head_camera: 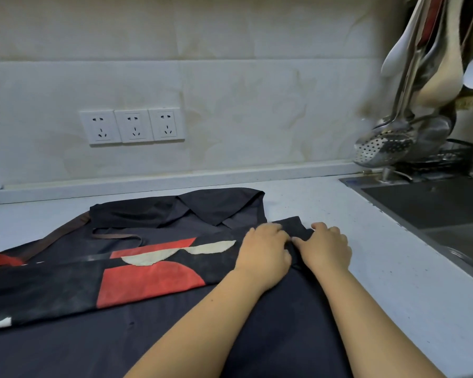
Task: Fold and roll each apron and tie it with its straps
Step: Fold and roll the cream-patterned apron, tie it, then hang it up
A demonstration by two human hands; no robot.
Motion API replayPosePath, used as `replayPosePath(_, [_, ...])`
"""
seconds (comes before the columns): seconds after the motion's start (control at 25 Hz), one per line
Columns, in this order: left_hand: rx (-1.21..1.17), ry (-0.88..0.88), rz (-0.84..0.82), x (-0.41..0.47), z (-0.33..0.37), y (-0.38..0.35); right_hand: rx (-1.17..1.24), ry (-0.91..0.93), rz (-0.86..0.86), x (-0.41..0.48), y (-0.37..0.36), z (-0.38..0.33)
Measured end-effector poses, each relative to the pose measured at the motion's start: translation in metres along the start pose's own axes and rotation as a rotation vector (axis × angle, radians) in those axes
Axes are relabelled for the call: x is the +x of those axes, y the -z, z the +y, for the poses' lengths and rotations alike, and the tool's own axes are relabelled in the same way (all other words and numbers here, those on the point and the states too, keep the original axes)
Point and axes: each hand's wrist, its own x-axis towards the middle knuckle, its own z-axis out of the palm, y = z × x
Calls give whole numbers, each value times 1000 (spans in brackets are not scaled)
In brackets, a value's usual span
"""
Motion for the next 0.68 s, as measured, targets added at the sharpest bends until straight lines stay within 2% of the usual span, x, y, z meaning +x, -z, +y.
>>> replayPosePath(0.12, [0, -36, -127, 5, 0, -18, -33, -47, -51, 5, 1, -2])
replayPosePath(0.24, [41, -31, -149, 6, -2, -21, -59, -113, -223, 21, 17, -9])
replayPosePath(0.36, [35, -31, -163, 6, -1, -20, 199, -181, -386, 35, 27, -13])
replayPosePath(0.44, [26, -30, -158, 5, -1, -20, 375, -191, -390, 36, 22, -15])
replayPosePath(0.52, [0, -30, -143, 6, -1, -19, 293, -64, -303, 33, 15, -16])
replayPosePath(0.68, [-71, -9, -94, 8, -4, -22, -66, 281, -134, 15, 9, -22])
